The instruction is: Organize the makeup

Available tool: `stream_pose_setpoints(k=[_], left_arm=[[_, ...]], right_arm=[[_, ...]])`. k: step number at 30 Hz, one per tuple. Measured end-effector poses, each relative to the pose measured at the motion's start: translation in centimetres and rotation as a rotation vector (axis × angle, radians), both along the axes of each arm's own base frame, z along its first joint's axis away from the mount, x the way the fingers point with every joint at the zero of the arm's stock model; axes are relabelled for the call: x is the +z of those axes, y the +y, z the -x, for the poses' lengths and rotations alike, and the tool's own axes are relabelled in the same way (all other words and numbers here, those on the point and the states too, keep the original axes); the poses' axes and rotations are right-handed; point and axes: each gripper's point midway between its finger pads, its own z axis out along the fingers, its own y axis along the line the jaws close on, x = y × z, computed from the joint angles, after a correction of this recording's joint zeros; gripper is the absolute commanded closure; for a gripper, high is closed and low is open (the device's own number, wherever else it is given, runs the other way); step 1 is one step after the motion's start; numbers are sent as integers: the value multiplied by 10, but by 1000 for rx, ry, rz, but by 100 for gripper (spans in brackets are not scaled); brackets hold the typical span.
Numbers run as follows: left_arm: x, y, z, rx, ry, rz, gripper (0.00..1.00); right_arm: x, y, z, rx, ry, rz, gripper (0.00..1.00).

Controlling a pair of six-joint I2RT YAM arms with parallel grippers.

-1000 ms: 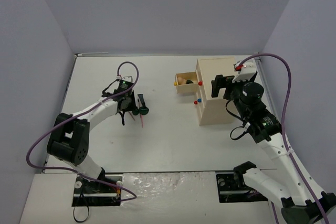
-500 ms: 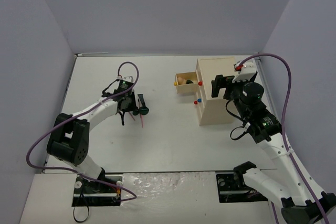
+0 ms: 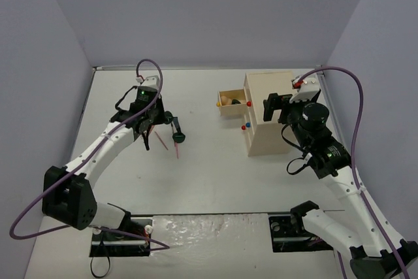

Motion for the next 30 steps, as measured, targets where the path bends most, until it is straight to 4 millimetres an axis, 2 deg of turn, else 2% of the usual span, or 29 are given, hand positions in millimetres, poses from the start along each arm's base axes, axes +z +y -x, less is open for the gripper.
stream_pose_setpoints(k=[2, 5, 10, 12, 14, 17, 22, 25, 30], left_arm=[[15, -15, -3, -48, -40, 2, 100], [43, -52, -4, -158, -114, 5, 100], [103, -130, -21, -330, -286, 63, 100], [119, -154, -29, -374, -337, 92, 100], [126, -173, -40, -404, -367, 108, 100], [122, -197, -58, -438, -378, 116, 100], [84, -225, -80, -471, -331, 79, 100], [61, -235, -83, -491, -286, 49, 100], [51, -248, -82, -524, -263, 33, 100]], right_arm=[[1, 0, 1, 0, -4, -1, 0], [3, -1, 2, 0, -8, -3, 0], [5, -1, 3, -1, -15, -6, 0], [6, -2, 3, -1, -17, -7, 0], [7, -2, 4, -1, -20, -8, 0], [7, -2, 4, -2, -22, -9, 0], [7, -2, 4, -2, -22, -9, 0], [7, -2, 5, -3, -23, -9, 0], [7, -4, 4, -10, -23, -7, 0]])
